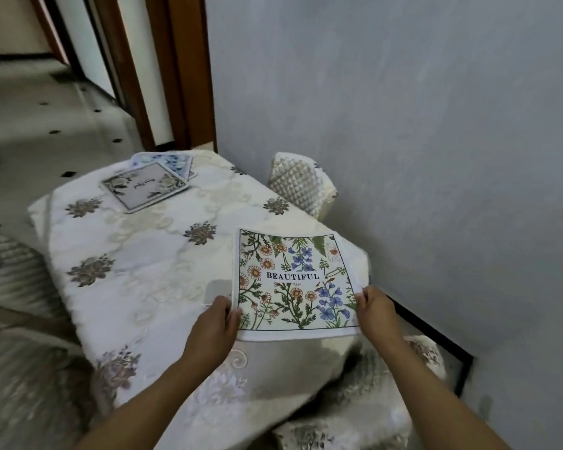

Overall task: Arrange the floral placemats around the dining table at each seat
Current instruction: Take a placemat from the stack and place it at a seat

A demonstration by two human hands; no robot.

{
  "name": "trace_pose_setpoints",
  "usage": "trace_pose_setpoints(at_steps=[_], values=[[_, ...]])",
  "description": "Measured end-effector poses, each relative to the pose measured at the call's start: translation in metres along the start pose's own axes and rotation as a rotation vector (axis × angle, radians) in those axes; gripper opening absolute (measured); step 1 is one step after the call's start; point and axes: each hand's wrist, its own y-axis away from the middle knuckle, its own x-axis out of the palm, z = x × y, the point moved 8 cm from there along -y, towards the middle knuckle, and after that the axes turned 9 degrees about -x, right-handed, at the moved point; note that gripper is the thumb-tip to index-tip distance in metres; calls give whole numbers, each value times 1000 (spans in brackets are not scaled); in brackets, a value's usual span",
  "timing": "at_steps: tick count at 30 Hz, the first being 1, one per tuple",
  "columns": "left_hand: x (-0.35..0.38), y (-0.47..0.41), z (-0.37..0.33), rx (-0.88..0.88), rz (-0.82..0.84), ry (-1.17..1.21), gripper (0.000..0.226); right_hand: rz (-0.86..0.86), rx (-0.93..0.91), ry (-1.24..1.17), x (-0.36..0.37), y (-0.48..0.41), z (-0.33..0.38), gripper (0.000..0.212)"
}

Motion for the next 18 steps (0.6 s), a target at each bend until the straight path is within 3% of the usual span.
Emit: trace_pose_setpoints(at_steps=[9, 14, 18], values=[[45, -16, 5, -176, -124, 44, 26, 180, -158, 15, 45, -94, -24, 34], [76, -5, 3, -365, -227, -8, 23, 283, -296, -37, 81, -143, -34, 22], [100, 14, -3, -503, -313, -9, 25, 381, -393, -103, 100, -163, -39, 25]])
